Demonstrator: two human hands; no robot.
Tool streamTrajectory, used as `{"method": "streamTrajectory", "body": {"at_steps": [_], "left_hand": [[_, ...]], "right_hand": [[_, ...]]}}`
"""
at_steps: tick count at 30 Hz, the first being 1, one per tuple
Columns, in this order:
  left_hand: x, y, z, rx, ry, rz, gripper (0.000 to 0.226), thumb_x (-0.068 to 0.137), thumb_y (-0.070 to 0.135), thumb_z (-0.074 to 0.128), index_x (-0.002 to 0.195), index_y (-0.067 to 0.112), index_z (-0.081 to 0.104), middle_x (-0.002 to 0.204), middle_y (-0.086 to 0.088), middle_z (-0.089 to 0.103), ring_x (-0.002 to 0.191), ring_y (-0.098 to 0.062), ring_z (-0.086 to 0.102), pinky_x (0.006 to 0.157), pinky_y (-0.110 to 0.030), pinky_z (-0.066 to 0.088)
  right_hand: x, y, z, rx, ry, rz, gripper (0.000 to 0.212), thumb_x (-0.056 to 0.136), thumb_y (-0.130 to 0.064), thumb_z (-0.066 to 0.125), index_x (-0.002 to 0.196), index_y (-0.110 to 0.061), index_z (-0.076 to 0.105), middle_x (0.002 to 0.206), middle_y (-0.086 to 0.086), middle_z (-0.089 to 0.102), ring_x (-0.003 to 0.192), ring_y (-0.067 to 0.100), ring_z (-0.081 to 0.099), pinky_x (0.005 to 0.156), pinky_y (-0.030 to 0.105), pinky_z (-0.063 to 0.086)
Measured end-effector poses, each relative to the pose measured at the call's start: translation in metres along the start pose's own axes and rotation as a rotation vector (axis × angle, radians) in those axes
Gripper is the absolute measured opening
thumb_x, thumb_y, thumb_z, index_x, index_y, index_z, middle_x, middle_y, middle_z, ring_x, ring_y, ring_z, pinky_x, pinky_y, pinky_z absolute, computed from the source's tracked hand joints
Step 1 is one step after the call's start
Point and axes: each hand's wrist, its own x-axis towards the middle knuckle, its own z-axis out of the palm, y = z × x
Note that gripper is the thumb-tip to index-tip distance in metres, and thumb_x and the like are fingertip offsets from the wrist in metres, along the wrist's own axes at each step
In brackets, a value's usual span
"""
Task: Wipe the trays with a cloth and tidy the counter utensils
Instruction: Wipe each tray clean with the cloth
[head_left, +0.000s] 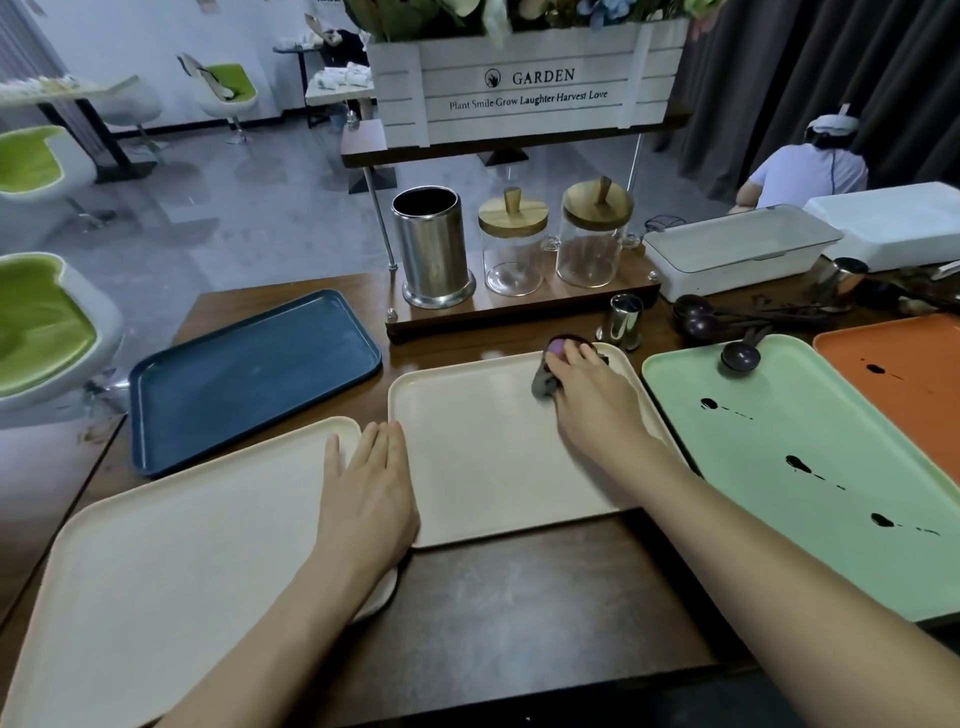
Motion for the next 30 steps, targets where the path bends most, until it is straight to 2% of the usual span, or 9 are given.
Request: {"method": "streamTrajectory", "body": {"at_steps": [4, 7, 10, 14, 18, 22, 26, 28, 30], "left_hand": [[0.000, -0.001, 0.001, -0.023, 0.024, -0.007, 0.060, 0.099, 0.016, 0.039, 0.157, 0.008, 0.026, 0.160, -0.007, 0.037, 0.151, -0.024, 0.027, 0.123, -0.054, 0.011], [0.001, -0.002, 0.004, -0.013, 0.003, -0.021, 0.064, 0.101, 0.019, 0.034, 0.161, 0.009, 0.016, 0.168, -0.005, 0.025, 0.156, -0.021, 0.015, 0.124, -0.053, 0.003], [0.000, -0.005, 0.007, -0.016, 0.014, -0.010, 0.066, 0.101, 0.021, 0.033, 0.162, 0.009, 0.012, 0.169, -0.004, 0.022, 0.157, -0.020, 0.011, 0.124, -0.055, 0.001], [-0.001, -0.009, 0.008, -0.054, 0.030, -0.002, 0.063, 0.101, 0.018, 0.034, 0.161, 0.009, 0.017, 0.165, -0.003, 0.031, 0.156, -0.021, 0.017, 0.123, -0.058, 0.003], [-0.001, -0.009, 0.012, -0.085, 0.054, 0.000, 0.062, 0.098, 0.014, 0.036, 0.158, 0.007, 0.023, 0.160, -0.003, 0.039, 0.153, -0.023, 0.024, 0.122, -0.059, 0.006], [0.000, -0.009, 0.014, -0.102, 0.077, 0.004, 0.060, 0.097, 0.014, 0.035, 0.155, 0.006, 0.028, 0.157, -0.005, 0.043, 0.151, -0.024, 0.027, 0.121, -0.059, 0.008], [-0.001, -0.013, 0.017, -0.122, 0.069, 0.018, 0.059, 0.098, 0.019, 0.026, 0.156, 0.009, 0.025, 0.158, -0.004, 0.042, 0.153, -0.024, 0.024, 0.120, -0.061, 0.008], [-0.002, -0.015, 0.018, -0.143, 0.066, 0.018, 0.060, 0.100, 0.023, 0.020, 0.158, 0.011, 0.022, 0.160, -0.002, 0.039, 0.155, -0.023, 0.021, 0.120, -0.061, 0.007], [-0.002, -0.014, 0.016, -0.178, 0.057, 0.006, 0.059, 0.103, 0.028, 0.018, 0.160, 0.012, 0.020, 0.163, -0.001, 0.035, 0.156, -0.021, 0.018, 0.122, -0.062, 0.003]], "right_hand": [[-0.012, -0.068, 0.023, 0.111, -0.003, -0.186, 0.056, 0.090, -0.010, 0.056, 0.144, -0.019, 0.047, 0.151, 0.003, 0.042, 0.143, 0.024, 0.031, 0.111, 0.030, 0.032], [-0.027, -0.104, 0.030, 0.162, -0.098, -0.294, 0.059, 0.092, -0.012, 0.054, 0.149, -0.021, 0.042, 0.159, 0.004, 0.033, 0.148, 0.024, 0.026, 0.118, 0.031, 0.023], [-0.066, -0.097, 0.023, 0.188, -0.131, -0.379, 0.056, 0.090, -0.011, 0.056, 0.145, -0.022, 0.051, 0.155, 0.003, 0.041, 0.145, 0.023, 0.035, 0.117, 0.033, 0.031], [-0.095, -0.035, -0.005, 0.167, -0.160, -0.303, 0.061, 0.091, -0.008, 0.056, 0.147, -0.027, 0.047, 0.159, -0.004, 0.034, 0.149, 0.016, 0.026, 0.115, 0.016, 0.009], [-0.074, -0.002, -0.013, 0.062, -0.051, -0.037, 0.056, 0.092, -0.013, 0.054, 0.147, -0.024, 0.047, 0.157, -0.001, 0.039, 0.147, 0.020, 0.031, 0.111, 0.029, 0.033], [-0.057, -0.065, 0.017, 0.049, -0.053, -0.172, 0.057, 0.086, -0.016, 0.057, 0.142, -0.010, 0.050, 0.149, 0.014, 0.047, 0.140, 0.034, 0.039, 0.114, 0.037, 0.033], [-0.070, -0.115, 0.025, 0.133, -0.091, -0.353, 0.053, 0.086, -0.015, 0.062, 0.138, -0.013, 0.055, 0.147, 0.011, 0.050, 0.137, 0.031, 0.044, 0.108, 0.038, 0.041], [-0.085, -0.107, 0.014, 0.152, -0.105, -0.379, 0.051, 0.094, -0.021, 0.058, 0.144, -0.023, 0.051, 0.155, -0.001, 0.042, 0.145, 0.020, 0.035, 0.112, 0.028, 0.034], [-0.099, -0.083, -0.001, 0.144, -0.161, -0.373, 0.052, 0.098, -0.023, 0.053, 0.149, -0.031, 0.044, 0.160, -0.010, 0.031, 0.149, 0.011, 0.024, 0.112, 0.017, 0.015]]}}
